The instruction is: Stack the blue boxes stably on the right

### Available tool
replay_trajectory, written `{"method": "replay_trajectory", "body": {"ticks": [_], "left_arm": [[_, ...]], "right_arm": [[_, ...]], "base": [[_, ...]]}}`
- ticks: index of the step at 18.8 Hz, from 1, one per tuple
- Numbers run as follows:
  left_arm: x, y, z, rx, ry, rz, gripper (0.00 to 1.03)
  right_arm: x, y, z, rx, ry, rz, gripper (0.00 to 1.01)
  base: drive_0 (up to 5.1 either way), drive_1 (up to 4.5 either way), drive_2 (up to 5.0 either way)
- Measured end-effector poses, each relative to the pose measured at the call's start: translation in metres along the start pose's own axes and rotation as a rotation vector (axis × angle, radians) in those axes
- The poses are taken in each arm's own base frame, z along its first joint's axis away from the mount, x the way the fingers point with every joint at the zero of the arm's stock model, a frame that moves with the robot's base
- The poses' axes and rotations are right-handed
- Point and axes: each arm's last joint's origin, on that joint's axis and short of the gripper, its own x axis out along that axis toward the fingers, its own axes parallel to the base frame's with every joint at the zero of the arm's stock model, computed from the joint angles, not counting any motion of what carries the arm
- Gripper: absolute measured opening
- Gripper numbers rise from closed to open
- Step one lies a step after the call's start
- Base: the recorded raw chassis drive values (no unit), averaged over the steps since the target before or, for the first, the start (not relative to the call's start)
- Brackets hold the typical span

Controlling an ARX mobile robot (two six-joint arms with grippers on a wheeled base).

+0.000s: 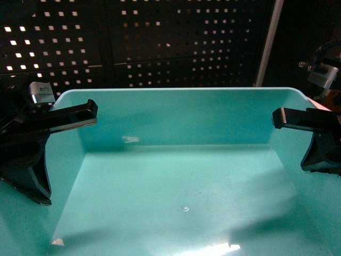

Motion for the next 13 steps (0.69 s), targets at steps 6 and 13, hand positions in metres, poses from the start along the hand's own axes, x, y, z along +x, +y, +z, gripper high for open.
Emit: {"method": "replay_trajectory", "body": {"ticks": [6, 13], "left_arm": [[-0.0004, -0.0009, -0.0005, 0.004, -0.002, -0.001, 0.02], [-0.0004, -0.0032, -0.0019, 0.012, 0.001, -0.002, 0.02]], "right_arm": [[0.0, -0.0002, -0.0001, 0.0, 0.001, -0.001, 0.02], [-0.001, -0.0027, 0.0003, 0.006, 0.0, -0.015, 0.02]], "base": [[2.2, -6.28, -0.6], [0.8, -3.08, -0.1]]}}
